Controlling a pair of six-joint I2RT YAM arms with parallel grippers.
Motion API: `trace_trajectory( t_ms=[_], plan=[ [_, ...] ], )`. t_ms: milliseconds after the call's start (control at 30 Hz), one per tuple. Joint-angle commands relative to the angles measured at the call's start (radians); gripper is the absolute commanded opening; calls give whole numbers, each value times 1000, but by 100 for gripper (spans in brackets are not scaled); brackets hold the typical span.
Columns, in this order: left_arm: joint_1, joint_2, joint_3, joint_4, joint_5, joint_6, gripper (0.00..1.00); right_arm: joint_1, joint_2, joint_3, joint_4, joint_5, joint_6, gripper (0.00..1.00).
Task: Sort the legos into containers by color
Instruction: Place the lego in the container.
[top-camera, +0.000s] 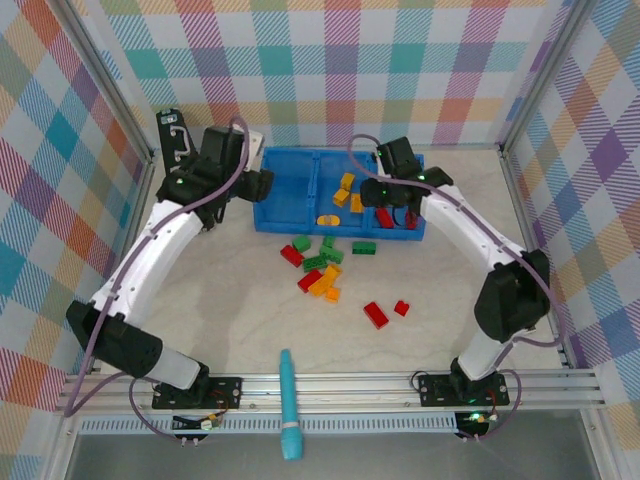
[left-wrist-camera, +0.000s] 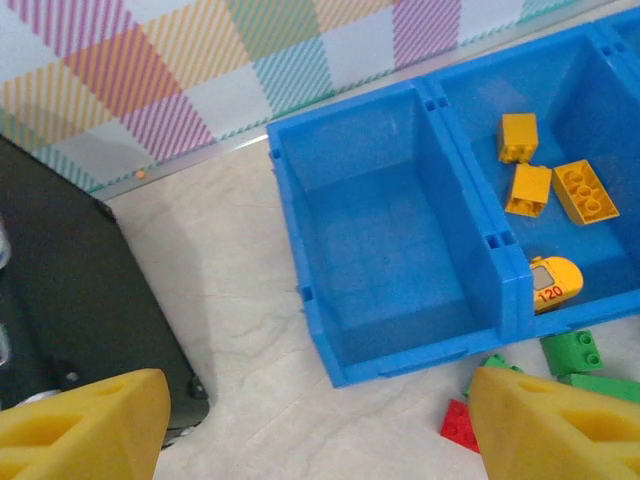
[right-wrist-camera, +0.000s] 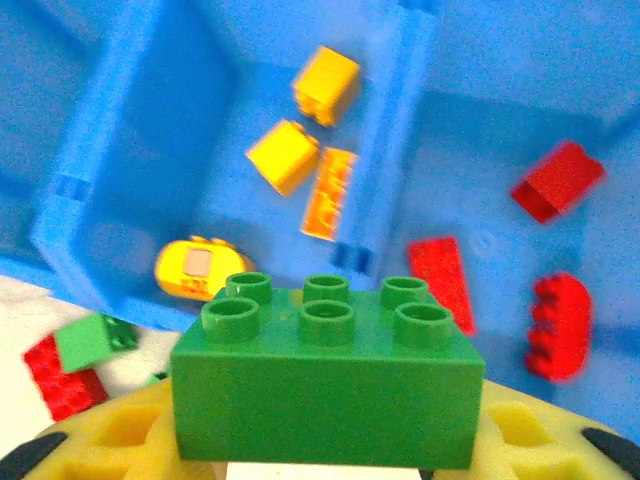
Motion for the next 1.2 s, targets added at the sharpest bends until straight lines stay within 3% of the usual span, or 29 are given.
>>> trace_trajectory(
  t_ms=[0, 433, 800, 967, 1167],
  plan=[
    [31, -79, -25, -43, -12, -6, 78, 35, 85, 104, -11, -39, -57, 42],
    [148, -237, -113, -99, 10, -7, 81, 167, 410, 446, 17, -124, -104, 44],
    [178, -275, -143, -127, 9, -27, 81, 216, 590, 616, 3, -120, -138, 47],
    [178, -278, -170, -167, 52, -102, 81, 218, 648, 683, -25, -102, -159, 50],
    [178, -329, -275, -122, 89, -327, 81, 218, 640, 691, -25, -102, -183, 59]
  ],
)
